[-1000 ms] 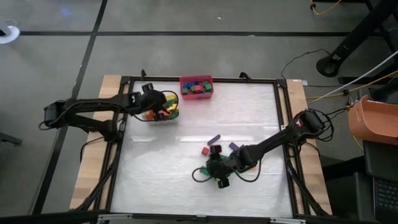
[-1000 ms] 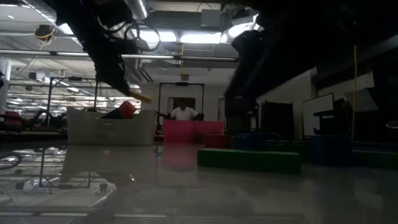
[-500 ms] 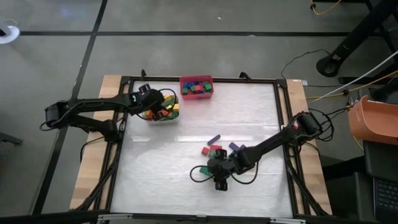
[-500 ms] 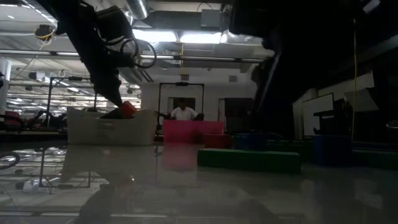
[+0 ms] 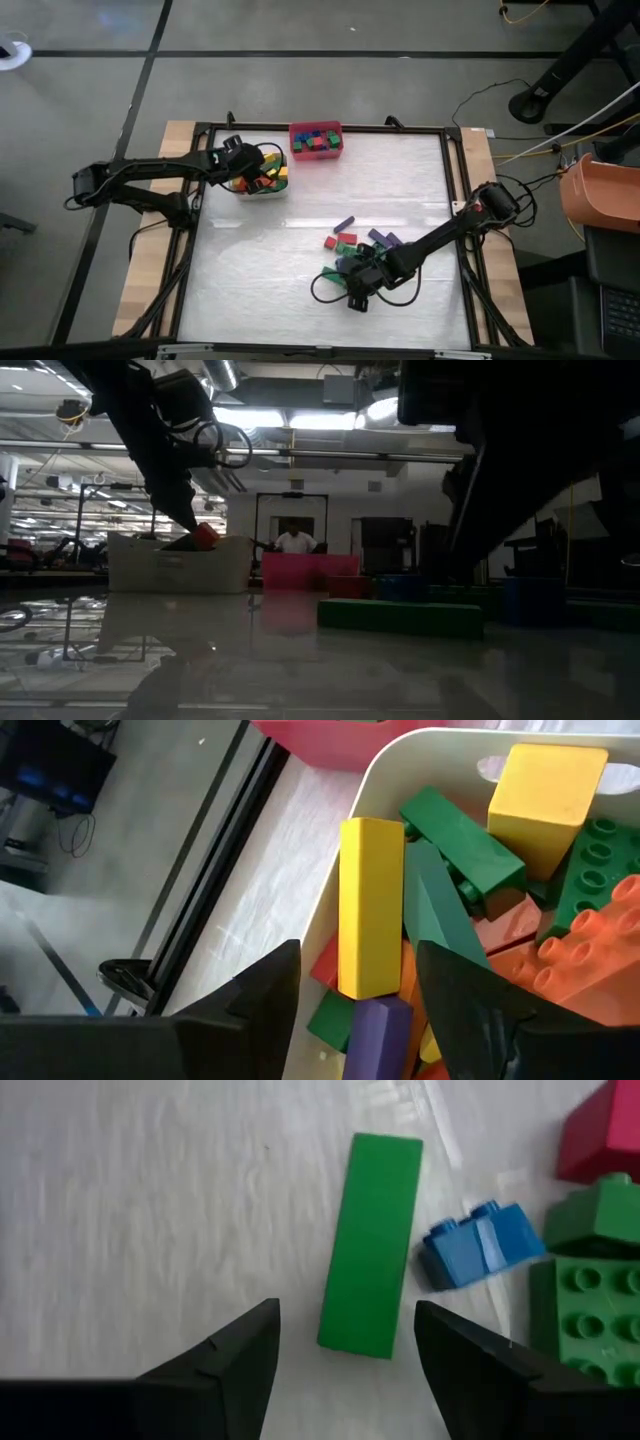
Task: Sort blocks by size
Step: Put the large green wooden block into the white bin
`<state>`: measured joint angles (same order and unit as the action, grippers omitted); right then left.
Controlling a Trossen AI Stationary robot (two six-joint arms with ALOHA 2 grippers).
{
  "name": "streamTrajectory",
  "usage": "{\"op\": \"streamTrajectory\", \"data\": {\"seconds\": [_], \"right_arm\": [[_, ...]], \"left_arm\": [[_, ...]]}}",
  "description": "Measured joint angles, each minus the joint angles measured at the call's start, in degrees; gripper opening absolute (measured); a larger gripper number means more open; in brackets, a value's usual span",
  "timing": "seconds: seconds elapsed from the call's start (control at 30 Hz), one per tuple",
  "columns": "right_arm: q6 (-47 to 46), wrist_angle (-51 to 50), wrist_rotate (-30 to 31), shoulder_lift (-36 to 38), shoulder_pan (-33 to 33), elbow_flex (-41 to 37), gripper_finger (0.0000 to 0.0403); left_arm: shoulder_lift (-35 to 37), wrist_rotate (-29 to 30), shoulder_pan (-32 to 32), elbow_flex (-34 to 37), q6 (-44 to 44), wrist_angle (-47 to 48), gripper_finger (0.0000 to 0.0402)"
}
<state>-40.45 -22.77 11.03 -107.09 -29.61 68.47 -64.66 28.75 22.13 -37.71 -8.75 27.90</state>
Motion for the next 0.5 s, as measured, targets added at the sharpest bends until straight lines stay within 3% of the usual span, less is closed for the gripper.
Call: {"op": "streamTrajectory", "data": {"seconds": [0.5], "right_arm": [[-1.7, 2.2, 1.2, -5.3, 0.0, 0.1, 0.0232]], "left_arm": [[0.0, 0.0, 0.0, -0.1, -0.2, 0.0, 0.0187]]}}
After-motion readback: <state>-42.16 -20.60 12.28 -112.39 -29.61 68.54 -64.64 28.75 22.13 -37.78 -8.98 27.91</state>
